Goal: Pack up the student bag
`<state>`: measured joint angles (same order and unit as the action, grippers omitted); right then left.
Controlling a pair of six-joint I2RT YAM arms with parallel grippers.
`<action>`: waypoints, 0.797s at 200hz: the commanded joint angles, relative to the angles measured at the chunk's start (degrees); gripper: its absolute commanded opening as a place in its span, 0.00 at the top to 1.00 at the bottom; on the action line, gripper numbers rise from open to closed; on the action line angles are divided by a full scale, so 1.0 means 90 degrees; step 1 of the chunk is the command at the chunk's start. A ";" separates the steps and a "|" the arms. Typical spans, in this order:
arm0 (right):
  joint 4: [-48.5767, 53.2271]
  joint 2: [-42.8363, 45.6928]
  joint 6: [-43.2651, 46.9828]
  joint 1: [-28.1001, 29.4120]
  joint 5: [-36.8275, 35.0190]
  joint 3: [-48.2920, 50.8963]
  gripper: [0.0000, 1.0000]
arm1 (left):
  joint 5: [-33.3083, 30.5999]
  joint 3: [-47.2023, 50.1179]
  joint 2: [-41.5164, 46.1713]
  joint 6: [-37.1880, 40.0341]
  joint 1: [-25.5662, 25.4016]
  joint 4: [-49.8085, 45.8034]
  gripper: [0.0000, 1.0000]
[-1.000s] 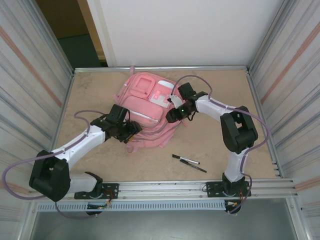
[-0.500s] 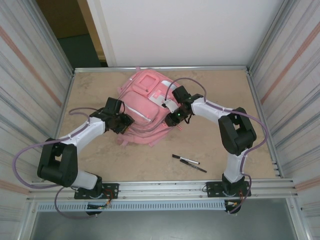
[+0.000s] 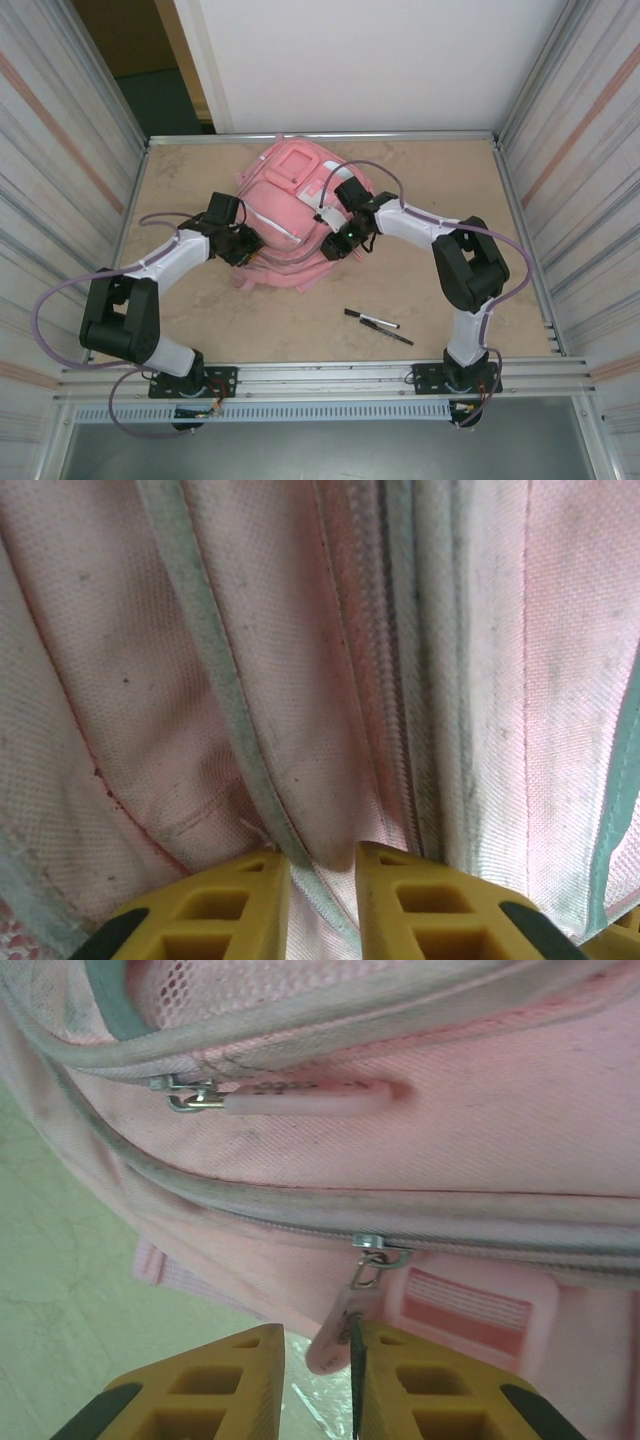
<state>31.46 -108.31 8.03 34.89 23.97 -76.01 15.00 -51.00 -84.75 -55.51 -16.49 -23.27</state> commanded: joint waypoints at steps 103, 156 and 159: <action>-0.0496 -0.0171 -0.1482 0.1144 -0.3215 -0.0117 0.90 | 0.0108 0.0316 0.0242 0.0159 0.0222 0.0090 0.98; 0.0482 0.0291 -0.1496 0.0628 -0.2857 -0.0533 1.00 | 0.0118 0.0472 0.0301 0.0467 0.0397 -0.0004 1.00; 0.0483 0.0306 -0.1475 0.0575 -0.2799 -0.0522 1.00 | 0.0111 0.0485 0.0313 0.0505 0.0397 0.0015 1.00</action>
<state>30.20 -109.34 -4.08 43.77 -2.66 -77.62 16.40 -48.45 -83.70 -53.91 -14.20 -20.86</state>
